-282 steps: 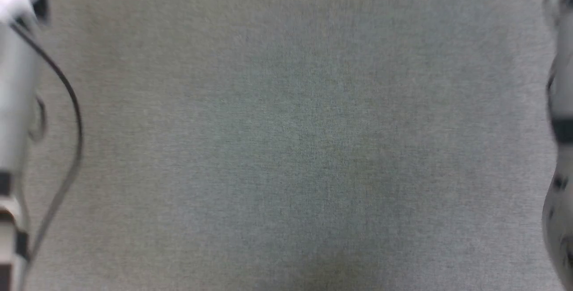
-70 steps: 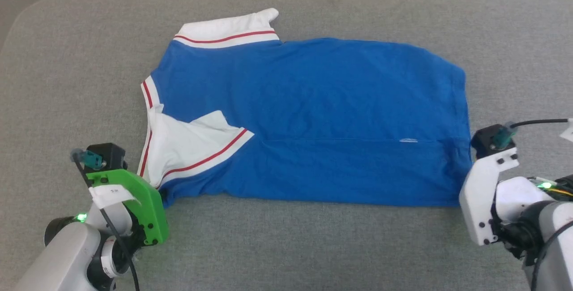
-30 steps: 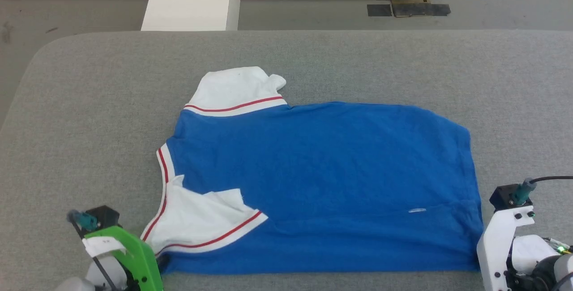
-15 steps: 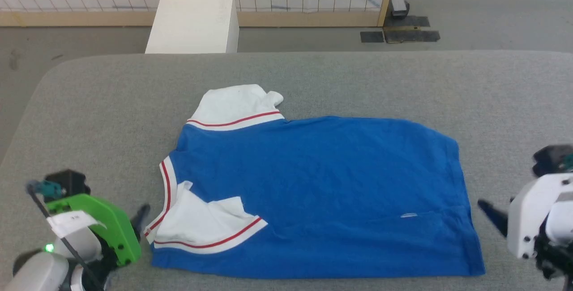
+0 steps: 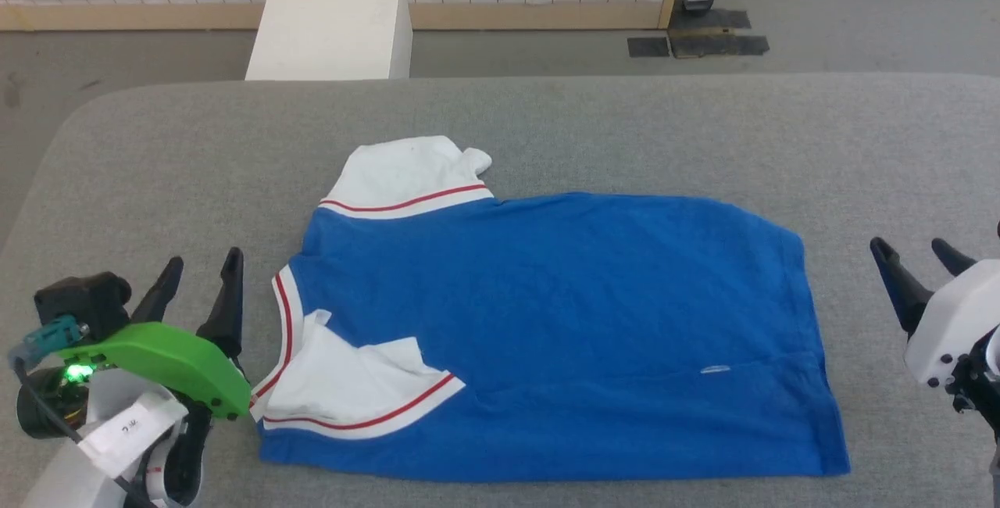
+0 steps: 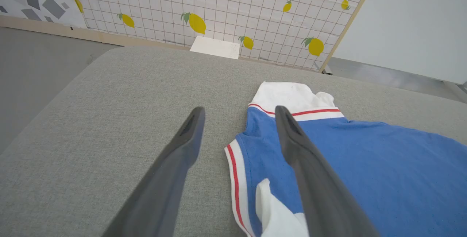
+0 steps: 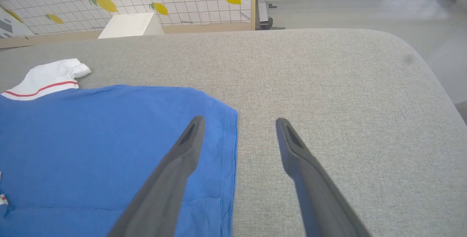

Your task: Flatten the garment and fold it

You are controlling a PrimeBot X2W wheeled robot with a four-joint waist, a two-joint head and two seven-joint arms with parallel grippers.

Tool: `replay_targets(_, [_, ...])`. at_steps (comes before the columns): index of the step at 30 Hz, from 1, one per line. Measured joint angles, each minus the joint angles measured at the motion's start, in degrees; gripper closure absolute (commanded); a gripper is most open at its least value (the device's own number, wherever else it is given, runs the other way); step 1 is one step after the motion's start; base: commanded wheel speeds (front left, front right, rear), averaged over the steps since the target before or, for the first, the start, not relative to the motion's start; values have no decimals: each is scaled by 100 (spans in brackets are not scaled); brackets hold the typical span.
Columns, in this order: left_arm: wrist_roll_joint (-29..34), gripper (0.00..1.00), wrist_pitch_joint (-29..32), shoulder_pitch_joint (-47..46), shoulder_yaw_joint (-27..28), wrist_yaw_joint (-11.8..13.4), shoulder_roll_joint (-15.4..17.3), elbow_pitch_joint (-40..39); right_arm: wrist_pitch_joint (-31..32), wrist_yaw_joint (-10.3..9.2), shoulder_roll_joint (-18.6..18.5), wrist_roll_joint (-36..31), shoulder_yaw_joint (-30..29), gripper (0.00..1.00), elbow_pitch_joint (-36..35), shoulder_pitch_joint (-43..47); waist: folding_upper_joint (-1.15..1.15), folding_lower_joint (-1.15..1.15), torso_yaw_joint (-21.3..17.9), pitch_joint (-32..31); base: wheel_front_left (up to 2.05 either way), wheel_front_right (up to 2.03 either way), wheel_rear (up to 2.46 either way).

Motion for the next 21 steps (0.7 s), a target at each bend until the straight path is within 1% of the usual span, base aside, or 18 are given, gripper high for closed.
replay_targets(1, [44,0,-177,-20,13,-37,-43,53,-104,0,14,-2,-12,0,22,-22,0,0,4,37,0,0,0])
replay_targets(6, [147,0,-631,-309,-15,-181,-210,347,-353,0,54,-36,-13,0,114,-152,0,0,30,254,0,0,0])
replay_targets(9, [165,0,-699,-577,-79,-289,-282,539,-379,0,63,-37,-7,0,136,-230,0,0,48,400,0,0,0])
replay_targets(13, [363,0,-584,-1173,-285,-467,-342,825,-380,0,58,-38,19,0,98,-381,0,0,75,629,0,0,0])
replay_targets(17, [502,0,-450,-2062,-481,-661,-416,1227,-338,0,36,-43,78,0,23,-569,0,1,98,915,0,0,0])
replay_targets(21, [573,0,-134,-2963,-697,-917,-547,1847,-294,0,29,-46,135,0,-35,-689,0,1,108,1209,0,0,0])
